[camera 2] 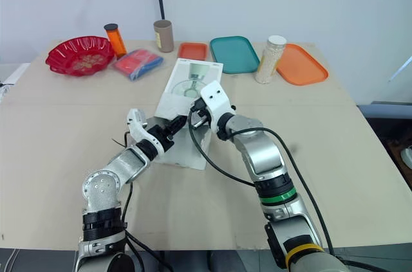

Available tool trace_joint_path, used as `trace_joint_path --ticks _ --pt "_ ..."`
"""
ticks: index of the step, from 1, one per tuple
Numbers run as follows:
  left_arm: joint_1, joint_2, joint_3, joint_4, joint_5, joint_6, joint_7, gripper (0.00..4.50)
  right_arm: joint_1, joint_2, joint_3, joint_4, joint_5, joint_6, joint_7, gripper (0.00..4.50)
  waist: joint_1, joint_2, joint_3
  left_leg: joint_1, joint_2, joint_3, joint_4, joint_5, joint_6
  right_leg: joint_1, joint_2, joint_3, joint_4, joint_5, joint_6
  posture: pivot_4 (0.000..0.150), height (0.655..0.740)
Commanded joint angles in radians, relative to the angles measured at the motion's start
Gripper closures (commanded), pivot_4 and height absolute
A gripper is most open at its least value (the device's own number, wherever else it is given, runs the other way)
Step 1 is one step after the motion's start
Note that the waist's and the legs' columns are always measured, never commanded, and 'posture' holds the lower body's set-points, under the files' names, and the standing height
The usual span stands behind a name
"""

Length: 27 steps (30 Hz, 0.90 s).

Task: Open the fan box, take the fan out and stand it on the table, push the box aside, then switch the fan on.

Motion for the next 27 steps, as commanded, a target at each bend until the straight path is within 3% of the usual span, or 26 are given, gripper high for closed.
trace_joint_path --ticks 1,4,7,9,19,23,27 --pt "0.007 -0.026 0.026 0.014 -0.074 -0.001 0.018 1.07 0.021 -0.005 0.023 0.029 -0.01 0.027 0.009 4.5 0.0 0.0 0.0 0.0 0.0 0.0 0.0 0.0 0.0 0.0 0.0 0.0 0.0 0.0 0.0 0.15 0.74" --pt "0.006 -0.02 0.026 0.034 -0.092 -0.023 0.026 1.07 0.018 -0.006 0.023 0.033 -0.011 0.025 0.01 4.5 0.0 0.0 0.0 0.0 0.0 0.0 0.0 0.0 0.0 0.0 0.0 0.0 0.0 0.0 0.0 0.15 0.74" --pt "0.01 -0.017 0.018 0.048 -0.098 -0.039 0.029 1.76 0.017 -0.006 0.022 0.034 -0.011 0.025 0.01 4.5 0.0 0.0 0.0 0.0 0.0 0.0 0.0 0.0 0.0 0.0 0.0 0.0 0.0 0.0 0.0 0.15 0.74" --pt "0.015 -0.016 0.008 0.05 -0.102 -0.036 0.034 2.45 0.017 -0.006 0.022 0.033 -0.01 0.027 0.011 4.5 0.0 0.0 0.0 0.0 0.0 0.0 0.0 0.0 0.0 0.0 0.0 0.0 0.0 0.0 0.0 0.15 0.74" --pt "0.034 0.0 -0.004 0.051 -0.115 -0.059 0.044 2.45 0.014 -0.007 0.022 0.035 -0.01 0.027 0.014 4.5 0.0 0.0 0.0 0.0 0.0 0.0 -0.001 0.0 0.0 0.0 0.0 0.0 -0.001 0.0 0.0 0.15 0.74" --pt "0.039 0.003 -0.009 0.051 -0.12 -0.068 0.047 3.34 0.012 -0.007 0.022 0.038 -0.011 0.025 0.013 4.5 0.0 0.0 0.0 0.0 0.0 0.0 -0.001 0.0 0.0 0.0 0.0 0.0 -0.001 0.0 0.0 0.15 0.74" --pt "0.06 0.006 -0.008 0.037 -0.136 -0.065 0.054 3.34 0.01 -0.007 0.021 0.038 -0.01 0.027 0.013 4.5 0.0 0.0 0.0 0.0 0.0 0.0 -0.001 0.0 0.0 0.0 0.0 0.0 -0.001 0.0 0.0 0.15 0.74"
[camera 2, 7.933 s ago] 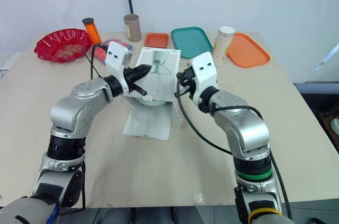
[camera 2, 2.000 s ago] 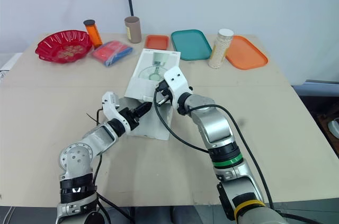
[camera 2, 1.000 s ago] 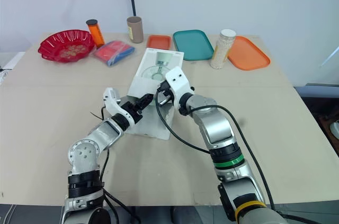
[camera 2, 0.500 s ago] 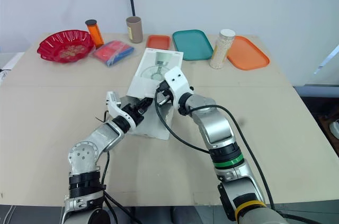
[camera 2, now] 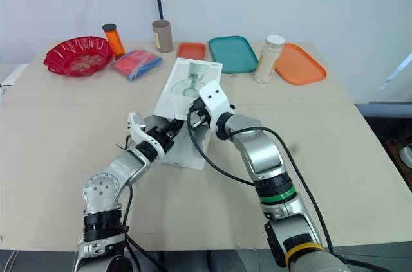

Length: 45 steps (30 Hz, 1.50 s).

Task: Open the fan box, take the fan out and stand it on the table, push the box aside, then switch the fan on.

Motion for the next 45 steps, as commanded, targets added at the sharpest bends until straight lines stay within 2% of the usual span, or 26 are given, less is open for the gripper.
trace_joint_path --ticks 1,10,24,32,40,42,45 --pt "0.046 0.0 0.003 -0.019 -0.01 -0.006 0.022 3.34 0.018 -0.007 0.017 0.031 -0.01 0.03 0.006 4.5 0.0 0.0 0.0 0.0 0.0 0.0 0.0 0.0 0.0 0.0 0.0 0.0 0.0 0.0 0.0 0.15 0.74" --pt "0.153 0.063 0.013 -0.131 -0.161 0.049 0.131 3.34 0.006 0.021 0.004 0.013 0.0 0.099 -0.022 4.5 -0.003 0.0 0.0 0.001 0.001 0.001 -0.003 0.0 0.0 0.0 0.0 0.001 -0.003 0.0 -0.001 0.15 0.74" --pt "0.31 0.16 -0.001 -0.266 -0.432 0.012 0.32 3.34 0.013 0.034 0.007 -0.018 -0.008 0.154 -0.054 4.5 -0.003 0.001 -0.001 0.002 0.001 0.001 -0.005 0.0 0.0 0.001 0.001 0.001 -0.004 0.001 -0.001 0.15 0.74" --pt "0.363 0.249 -0.043 -0.319 -0.52 -0.041 0.382 3.34 0.023 0.04 0.016 -0.03 -0.009 0.158 -0.068 4.5 -0.003 0.002 -0.002 0.005 0.001 0.001 -0.007 0.0 -0.001 0.003 0.001 0.002 -0.006 0.001 -0.002 0.15 0.74" --pt "0.353 0.324 -0.106 -0.35 -0.515 -0.094 0.334 3.34 0.029 0.035 0.021 -0.033 -0.008 0.155 -0.062 4.5 -0.003 0.002 -0.002 0.005 0.002 0.001 -0.01 0.001 -0.002 0.003 0.001 0.002 -0.008 0.002 -0.002 0.15 0.74" --pt "0.357 0.335 -0.113 -0.356 -0.521 -0.108 0.326 2.43 0.027 0.031 0.024 -0.031 -0.011 0.15 -0.06 4.5 -0.003 0.003 -0.002 0.005 0.002 0.001 -0.01 0.001 -0.003 0.003 0.001 0.002 -0.008 0.002 -0.002 0.15 0.74" --pt "0.354 0.342 -0.115 -0.363 -0.508 -0.133 0.322 1.45 0.025 0.028 0.025 -0.026 -0.012 0.145 -0.057 4.5 -0.002 0.003 -0.002 0.005 0.002 0.001 -0.01 0.002 -0.003 0.003 0.001 0.002 -0.008 0.002 -0.002 0.15 0.74"
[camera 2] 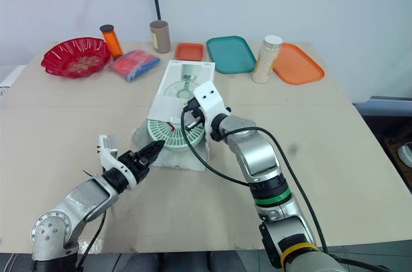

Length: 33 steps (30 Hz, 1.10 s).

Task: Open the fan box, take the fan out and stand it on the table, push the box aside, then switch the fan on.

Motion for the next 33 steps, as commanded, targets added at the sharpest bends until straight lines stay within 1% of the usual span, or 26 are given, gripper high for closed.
trace_joint_path --ticks 1,2,4,5,10,12,18,21,26,30,33 --pt "0.003 0.014 0.012 -0.032 0.022 -0.053 -0.01 1.12 0.027 -0.017 0.017 0.039 -0.013 0.023 0.003 4.5 0.0 0.0 0.0 0.0 0.0 0.0 0.0 0.0 0.0 0.0 0.0 0.0 0.0 0.0 0.0 0.15 0.74" --pt "0.0 0.008 0.017 -0.045 0.041 -0.075 -0.026 0.96 0.028 -0.021 0.022 0.041 -0.016 0.016 0.006 4.5 0.001 0.0 0.0 0.0 0.0 0.0 0.0 0.0 -0.001 0.0 0.0 0.0 0.0 0.0 0.0 0.15 0.74" --pt "0.002 -0.004 0.035 -0.06 0.037 -0.116 -0.035 0.13 0.035 -0.034 0.038 0.045 -0.027 -0.006 0.013 4.5 0.001 0.0 0.0 0.0 0.0 0.0 0.0 0.001 -0.001 0.0 0.0 0.0 0.0 0.0 0.0 0.15 0.74" --pt "0.003 -0.002 0.039 -0.062 0.038 -0.127 -0.036 0.05 0.036 -0.041 0.045 0.047 -0.032 -0.016 0.015 4.5 0.001 0.0 0.0 0.0 0.0 0.0 0.0 0.001 -0.002 0.0 0.0 0.0 0.0 0.0 0.0 0.15 0.74" --pt "0.004 0.036 0.085 -0.068 -0.063 -0.16 -0.085 0.05 0.041 -0.04 0.045 0.053 -0.029 -0.023 0.019 4.5 0.002 0.0 0.0 0.0 0.0 0.0 -0.001 0.001 -0.002 0.0 0.0 0.0 -0.001 0.0 0.0 0.15 0.74" --pt "-0.009 0.058 0.09 -0.041 -0.076 -0.156 -0.092 0.05 0.037 -0.039 0.044 0.06 -0.03 -0.027 0.02 4.5 0.002 0.0 0.0 0.0 0.0 0.0 -0.001 0.001 -0.002 0.0 0.0 0.0 -0.001 0.0 0.001 0.15 0.74" --pt "-0.052 0.096 0.007 0.055 -0.03 -0.1 -0.094 0.05 0.027 -0.033 0.04 0.077 -0.034 -0.038 0.02 4.5 0.001 0.0 0.0 0.0 0.0 0.0 -0.001 0.001 -0.002 0.0 0.0 0.0 -0.001 0.001 0.001 0.15 0.74" --pt "-0.079 0.08 -0.014 0.079 0.0 -0.106 -0.131 0.05 0.026 -0.032 0.038 0.076 -0.034 -0.037 0.02 4.5 0.001 0.0 0.0 0.0 0.0 0.0 -0.002 0.001 -0.002 0.0 0.0 0.0 -0.002 0.001 0.001 0.15 0.74" --pt "-0.127 0.052 -0.005 0.126 0.044 -0.137 -0.141 0.05 0.026 -0.03 0.035 0.075 -0.033 -0.036 0.017 4.5 0.003 0.0 0.0 0.0 0.0 0.0 -0.002 0.002 -0.003 0.0 0.0 0.0 -0.002 0.001 0.001 0.15 0.74" --pt "-0.158 0.03 -0.021 0.15 0.058 -0.125 -0.141 0.05 0.026 -0.028 0.034 0.074 -0.033 -0.035 0.016 4.5 0.002 0.0 0.0 0.0 0.0 0.0 -0.002 0.002 -0.003 0.0 0.0 0.0 -0.002 0.001 0.001 0.15 0.74" --pt "-0.151 0.012 -0.028 0.141 0.058 -0.117 -0.14 0.05 0.026 -0.025 0.032 0.073 -0.033 -0.034 0.014 4.5 0.002 0.0 0.0 -0.001 0.0 0.0 -0.002 0.002 -0.004 0.0 0.0 0.0 -0.003 0.001 0.001 0.15 0.74"
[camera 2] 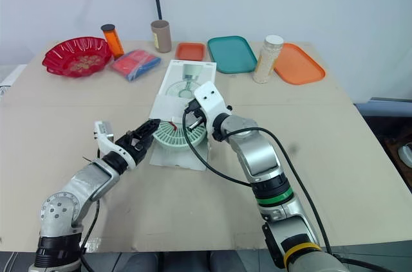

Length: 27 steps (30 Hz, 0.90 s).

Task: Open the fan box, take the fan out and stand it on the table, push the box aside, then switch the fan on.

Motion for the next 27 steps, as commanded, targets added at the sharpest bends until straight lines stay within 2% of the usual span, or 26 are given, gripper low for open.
trace_joint_path --ticks 1,11,13,15,16,17,26,27 --pt "0.004 -0.015 -0.012 -0.027 0.003 0.008 -0.011 0.05 0.024 0.0 0.012 0.042 -0.013 0.031 -0.006 4.5 0.0 0.0 0.0 0.0 0.0 0.0 0.0 0.0 0.0 0.0 0.0 0.0 0.0 0.0 0.0 0.15 0.74" --pt "0.011 -0.047 -0.007 -0.052 0.001 0.007 0.044 0.05 0.007 -0.001 0.011 0.06 -0.014 0.024 0.001 4.5 -0.001 0.0 0.0 0.0 0.0 0.0 0.0 0.0 0.0 0.0 0.0 0.0 0.0 0.0 0.0 0.15 0.74" --pt "0.02 -0.05 -0.005 -0.048 0.01 0.003 0.047 0.44 0.007 -0.001 0.012 0.061 -0.014 0.023 0.001 4.5 -0.001 0.0 0.0 0.0 0.0 0.0 0.0 0.0 0.0 0.0 0.0 0.0 0.0 0.0 0.0 0.15 0.74" --pt "0.033 -0.055 -0.005 -0.042 0.016 0.0 0.045 1.18 0.009 0.0 0.013 0.059 -0.014 0.025 0.002 4.5 -0.001 0.0 0.0 0.0 0.0 0.0 0.0 0.0 0.0 0.0 0.0 0.0 0.0 0.0 0.0 0.15 0.74" --pt "0.04 -0.056 -0.006 -0.043 0.019 0.0 0.039 1.34 0.01 -0.001 0.014 0.058 -0.013 0.026 0.003 4.5 -0.001 0.0 0.0 0.0 0.0 0.0 0.0 0.0 0.0 0.0 0.0 0.0 0.0 0.0 0.0 0.15 0.74" --pt "0.049 -0.057 -0.007 -0.042 0.026 0.001 0.032 1.73 0.011 -0.002 0.013 0.057 -0.013 0.027 0.003 4.5 -0.001 0.0 0.0 0.0 0.0 0.0 0.0 0.0 0.0 0.0 0.0 0.0 0.0 0.0 0.0 0.15 0.74" --pt "0.06 -0.061 0.001 0.005 0.072 -0.005 -0.055 1.73 0.01 -0.008 0.012 0.057 -0.015 0.027 0.006 4.5 -0.001 0.0 0.0 0.0 0.0 0.0 0.0 0.0 0.0 0.0 0.0 0.0 0.0 0.0 0.0 0.15 0.74" --pt "0.059 -0.065 0.004 0.008 0.074 -0.006 -0.057 2.02 0.01 -0.008 0.012 0.056 -0.015 0.027 0.006 4.5 -0.001 0.0 0.0 0.0 0.0 0.0 0.0 0.0 0.0 0.0 0.0 0.0 0.0 0.0 0.0 0.15 0.74"
